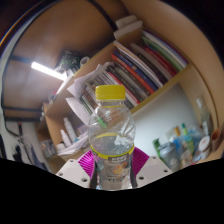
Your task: Pour water
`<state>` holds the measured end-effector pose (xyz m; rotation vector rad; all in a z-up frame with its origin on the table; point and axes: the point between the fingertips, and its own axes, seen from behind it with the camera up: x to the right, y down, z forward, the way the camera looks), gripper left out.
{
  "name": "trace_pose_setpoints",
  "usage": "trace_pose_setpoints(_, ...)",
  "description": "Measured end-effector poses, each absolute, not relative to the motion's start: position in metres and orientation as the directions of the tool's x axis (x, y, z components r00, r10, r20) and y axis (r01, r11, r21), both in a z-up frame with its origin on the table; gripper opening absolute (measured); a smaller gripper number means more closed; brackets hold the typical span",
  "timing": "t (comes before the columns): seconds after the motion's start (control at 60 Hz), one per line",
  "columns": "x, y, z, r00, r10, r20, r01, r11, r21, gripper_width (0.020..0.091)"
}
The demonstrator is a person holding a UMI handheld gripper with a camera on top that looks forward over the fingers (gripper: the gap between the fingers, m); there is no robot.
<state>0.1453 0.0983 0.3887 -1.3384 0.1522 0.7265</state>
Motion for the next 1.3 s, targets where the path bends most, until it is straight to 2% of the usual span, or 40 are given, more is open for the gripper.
trace_pose_setpoints(0.1, 0.204, 0.130, 0.354, 0.915, 0.275, -0.294, -0.342, 0.144, -0.929, 0.0463)
trace_pose_setpoints(0.2, 0.240, 0.166, 0.275, 0.968, 0.191, -0.160, -0.180, 0.090, -0.980, 0.0464)
trace_pose_setpoints(0.317, 0.252, 0.198, 0.191, 0.977, 0.186, -0.108, -0.107, -0.018, -0.994, 0.0467)
trace_pose_setpoints(0.517, 0.265, 0.215, 0.111, 0.979, 0.186, -0.079, -0.058, -0.116, -0.992, 0.0465)
trace_pose_setpoints(0.617, 0.270, 0.218, 0.090, 0.978, 0.185, -0.093, -0.067, -0.142, -0.988, 0.0475)
trace_pose_setpoints(0.833, 0.259, 0.212, 0.090, 0.972, 0.235, -0.015, 0.007, -0.092, -0.996, 0.0483)
trace_pose_setpoints(1.1, 0.260, 0.219, 0.087, 0.977, 0.210, -0.016, 0.014, -0.140, -0.990, 0.0505)
trace_pose_setpoints(1.217, 0.263, 0.217, 0.086, 0.982, 0.191, -0.002, 0.027, -0.148, -0.989, 0.0623)
trace_pose_setpoints(1.3, 0.271, 0.210, 0.076, 0.986, 0.164, -0.005, 0.028, -0.201, -0.979, 0.0867)
